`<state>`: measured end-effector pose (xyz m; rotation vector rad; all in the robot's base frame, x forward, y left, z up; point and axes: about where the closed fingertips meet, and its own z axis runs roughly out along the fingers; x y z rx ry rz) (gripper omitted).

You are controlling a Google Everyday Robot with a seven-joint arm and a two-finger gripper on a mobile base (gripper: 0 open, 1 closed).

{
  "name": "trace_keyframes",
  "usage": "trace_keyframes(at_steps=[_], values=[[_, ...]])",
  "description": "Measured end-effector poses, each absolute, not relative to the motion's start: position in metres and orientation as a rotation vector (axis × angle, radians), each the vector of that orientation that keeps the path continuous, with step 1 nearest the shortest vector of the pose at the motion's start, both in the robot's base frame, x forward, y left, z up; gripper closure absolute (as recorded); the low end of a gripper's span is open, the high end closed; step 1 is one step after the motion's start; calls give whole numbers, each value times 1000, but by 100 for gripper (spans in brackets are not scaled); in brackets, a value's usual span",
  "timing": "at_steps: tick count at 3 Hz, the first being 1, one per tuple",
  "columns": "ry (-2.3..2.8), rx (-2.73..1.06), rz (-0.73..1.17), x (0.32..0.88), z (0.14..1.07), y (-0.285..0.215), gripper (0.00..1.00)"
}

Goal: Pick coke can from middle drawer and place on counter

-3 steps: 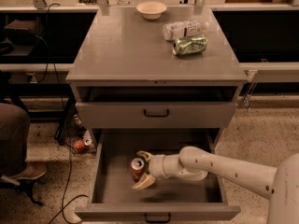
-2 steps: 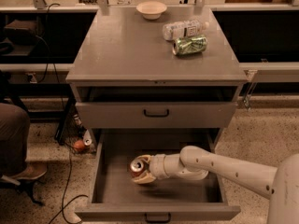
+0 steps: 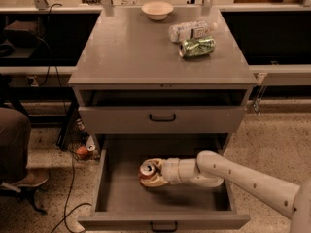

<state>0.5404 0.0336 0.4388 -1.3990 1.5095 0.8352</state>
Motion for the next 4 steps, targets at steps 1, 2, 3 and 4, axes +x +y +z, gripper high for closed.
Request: trace_keyframes(at_steps=[1, 2, 3, 4], values=[[1449, -1348, 887, 534, 482, 2, 100], [1407, -1330, 819, 522, 551, -54, 100], [1383, -1334, 756, 517, 598, -90, 100], [1382, -1336, 752, 516, 601, -92, 100]])
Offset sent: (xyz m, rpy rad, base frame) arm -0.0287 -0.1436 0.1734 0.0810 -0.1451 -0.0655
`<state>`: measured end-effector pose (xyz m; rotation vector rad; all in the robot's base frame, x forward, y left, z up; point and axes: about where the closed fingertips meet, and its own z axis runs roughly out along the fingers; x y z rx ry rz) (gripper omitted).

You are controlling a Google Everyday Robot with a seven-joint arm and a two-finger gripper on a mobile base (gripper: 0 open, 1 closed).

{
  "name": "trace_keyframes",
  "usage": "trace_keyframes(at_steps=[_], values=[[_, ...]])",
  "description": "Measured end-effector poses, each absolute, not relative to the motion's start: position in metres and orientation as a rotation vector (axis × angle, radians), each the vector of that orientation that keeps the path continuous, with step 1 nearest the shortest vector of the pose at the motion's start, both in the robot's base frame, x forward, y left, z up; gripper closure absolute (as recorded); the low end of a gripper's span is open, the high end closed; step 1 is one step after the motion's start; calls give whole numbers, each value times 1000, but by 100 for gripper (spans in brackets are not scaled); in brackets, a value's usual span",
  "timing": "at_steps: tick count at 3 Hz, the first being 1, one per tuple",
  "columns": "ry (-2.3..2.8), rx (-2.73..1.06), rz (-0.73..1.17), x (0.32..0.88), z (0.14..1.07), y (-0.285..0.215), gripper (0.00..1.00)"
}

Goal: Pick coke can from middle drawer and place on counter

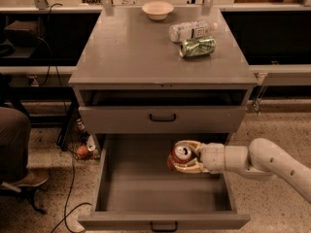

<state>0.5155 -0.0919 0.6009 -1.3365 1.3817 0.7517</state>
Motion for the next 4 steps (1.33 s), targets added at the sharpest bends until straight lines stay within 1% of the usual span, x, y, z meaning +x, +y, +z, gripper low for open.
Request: trace_keyframes(at_steps=[1, 2, 4], values=[[1358, -1334, 758, 517, 619, -95, 100], [1305, -1338, 709, 512, 675, -113, 100], [1260, -1373, 510, 513, 821, -160, 100]])
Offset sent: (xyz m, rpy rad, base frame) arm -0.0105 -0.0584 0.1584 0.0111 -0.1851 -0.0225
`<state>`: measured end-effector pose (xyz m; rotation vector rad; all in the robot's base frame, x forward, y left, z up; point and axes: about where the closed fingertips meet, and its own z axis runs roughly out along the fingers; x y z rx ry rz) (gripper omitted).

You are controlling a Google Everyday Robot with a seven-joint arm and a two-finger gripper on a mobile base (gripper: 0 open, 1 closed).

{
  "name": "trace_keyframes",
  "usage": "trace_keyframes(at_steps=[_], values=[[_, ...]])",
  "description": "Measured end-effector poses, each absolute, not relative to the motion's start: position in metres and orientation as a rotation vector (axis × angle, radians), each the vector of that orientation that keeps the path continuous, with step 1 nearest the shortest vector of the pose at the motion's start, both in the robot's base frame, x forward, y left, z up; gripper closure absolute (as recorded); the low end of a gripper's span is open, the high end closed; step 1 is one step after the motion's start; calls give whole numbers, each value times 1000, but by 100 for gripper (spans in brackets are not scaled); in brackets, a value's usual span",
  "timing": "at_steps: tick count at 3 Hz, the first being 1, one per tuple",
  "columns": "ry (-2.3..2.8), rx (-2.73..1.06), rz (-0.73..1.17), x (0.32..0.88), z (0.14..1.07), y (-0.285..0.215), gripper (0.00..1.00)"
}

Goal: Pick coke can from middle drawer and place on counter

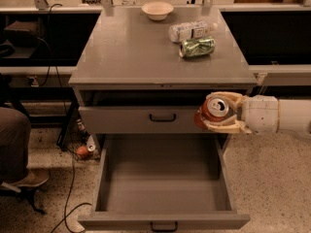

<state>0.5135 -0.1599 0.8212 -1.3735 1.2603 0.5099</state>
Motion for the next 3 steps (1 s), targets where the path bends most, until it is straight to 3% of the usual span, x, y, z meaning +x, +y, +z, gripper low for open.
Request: trace_keyframes(at_steps=[1, 3], values=[[1260, -1373, 510, 513, 821, -160, 100], [1312, -1340, 461, 573, 887, -178, 100]])
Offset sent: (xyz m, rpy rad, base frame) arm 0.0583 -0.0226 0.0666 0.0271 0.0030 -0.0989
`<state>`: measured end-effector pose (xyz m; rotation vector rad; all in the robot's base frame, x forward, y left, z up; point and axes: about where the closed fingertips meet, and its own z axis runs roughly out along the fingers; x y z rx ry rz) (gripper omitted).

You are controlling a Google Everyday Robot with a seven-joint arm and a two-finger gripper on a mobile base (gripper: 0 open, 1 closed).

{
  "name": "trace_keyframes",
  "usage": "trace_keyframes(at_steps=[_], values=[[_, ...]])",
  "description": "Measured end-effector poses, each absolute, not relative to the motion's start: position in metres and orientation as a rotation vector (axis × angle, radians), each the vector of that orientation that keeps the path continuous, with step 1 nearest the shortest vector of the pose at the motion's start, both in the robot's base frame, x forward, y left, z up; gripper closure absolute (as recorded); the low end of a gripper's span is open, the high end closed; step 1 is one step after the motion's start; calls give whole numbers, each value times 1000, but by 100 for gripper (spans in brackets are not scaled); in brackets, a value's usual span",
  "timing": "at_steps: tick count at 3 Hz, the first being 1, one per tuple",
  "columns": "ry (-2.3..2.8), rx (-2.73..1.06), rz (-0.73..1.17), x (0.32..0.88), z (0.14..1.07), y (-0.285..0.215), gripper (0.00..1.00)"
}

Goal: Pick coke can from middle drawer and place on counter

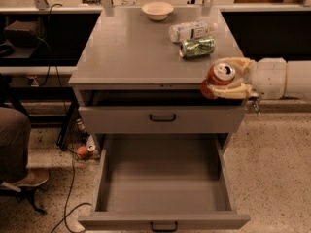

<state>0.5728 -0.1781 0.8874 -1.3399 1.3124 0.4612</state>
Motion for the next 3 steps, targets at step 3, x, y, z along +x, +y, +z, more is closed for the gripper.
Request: trace_keyframes(at_steps=[3], values=[[1540, -1377, 561, 662, 917, -185, 100]])
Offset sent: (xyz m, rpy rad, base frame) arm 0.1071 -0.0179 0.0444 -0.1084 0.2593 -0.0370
